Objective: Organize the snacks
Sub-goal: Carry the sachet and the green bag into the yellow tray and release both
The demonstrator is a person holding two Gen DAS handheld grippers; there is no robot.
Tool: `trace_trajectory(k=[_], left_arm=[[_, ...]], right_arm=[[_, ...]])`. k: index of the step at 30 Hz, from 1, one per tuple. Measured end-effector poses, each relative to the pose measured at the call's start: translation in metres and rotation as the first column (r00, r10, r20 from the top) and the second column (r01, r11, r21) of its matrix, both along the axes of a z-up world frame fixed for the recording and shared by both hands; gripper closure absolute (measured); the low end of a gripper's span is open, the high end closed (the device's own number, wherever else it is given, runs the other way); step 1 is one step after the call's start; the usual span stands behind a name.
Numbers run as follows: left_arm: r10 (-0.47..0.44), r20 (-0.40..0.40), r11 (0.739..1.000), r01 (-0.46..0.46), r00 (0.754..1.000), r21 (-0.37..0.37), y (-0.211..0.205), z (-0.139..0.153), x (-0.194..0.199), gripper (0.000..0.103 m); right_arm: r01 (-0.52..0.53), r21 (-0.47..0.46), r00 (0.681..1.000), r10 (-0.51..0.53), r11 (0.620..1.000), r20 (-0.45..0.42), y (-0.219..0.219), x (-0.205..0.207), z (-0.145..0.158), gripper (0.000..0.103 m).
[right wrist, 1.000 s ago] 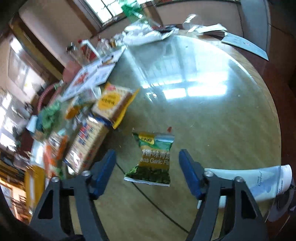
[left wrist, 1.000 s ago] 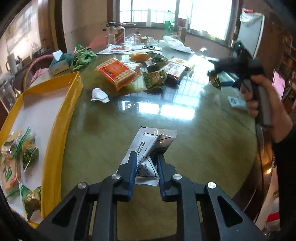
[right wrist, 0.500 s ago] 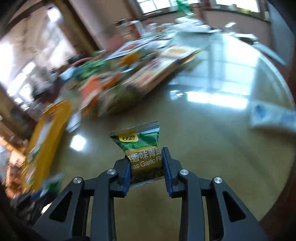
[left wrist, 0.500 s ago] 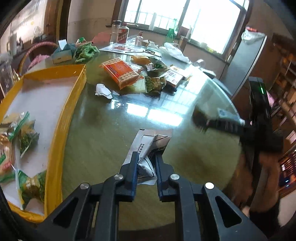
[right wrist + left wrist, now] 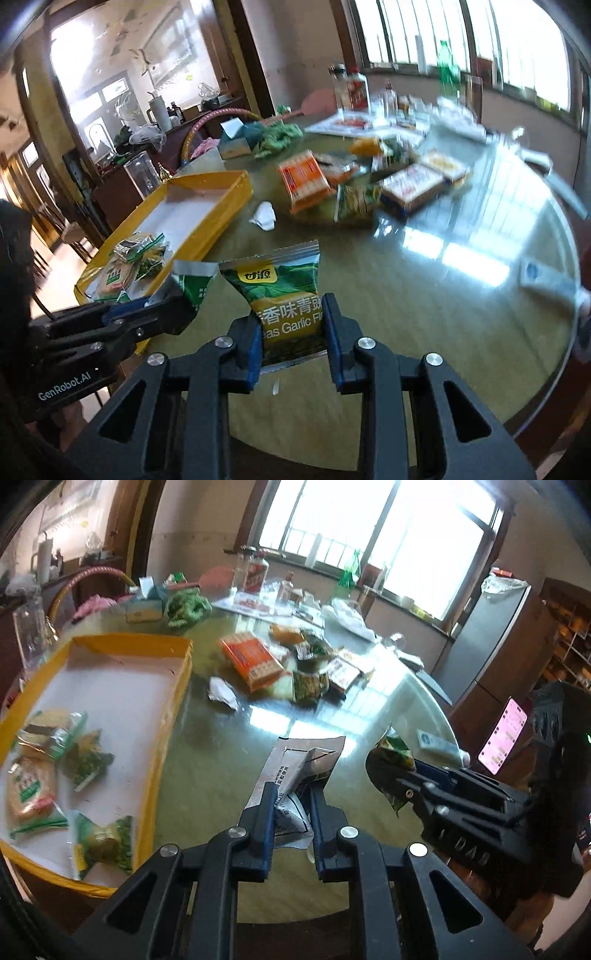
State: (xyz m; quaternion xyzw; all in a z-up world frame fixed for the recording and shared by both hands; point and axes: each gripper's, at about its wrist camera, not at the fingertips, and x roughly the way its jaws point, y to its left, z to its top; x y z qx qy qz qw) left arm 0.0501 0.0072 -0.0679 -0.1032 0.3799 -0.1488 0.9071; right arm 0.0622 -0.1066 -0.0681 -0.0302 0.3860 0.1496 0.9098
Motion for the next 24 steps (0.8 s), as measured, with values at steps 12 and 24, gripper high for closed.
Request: trace_trajectory(k=[12,24], left_arm=[[0.050,0.038,0.999,-0.049,0.998,-0.015,0.018,0.020,-0.005,0.088],[0.132,0.055,0.990,-0.129,0.990,-0.057,0.061,0.030,0.003,0.088]], right_arm=[[-0.039,-0.026,0.998,0.040,0.999,0.049,0.025,-0.003,0.013,0.072],[-0.148,0.066,0.987,0.152,0.987,-0.053,0.058,0.025,0.007,0.072]])
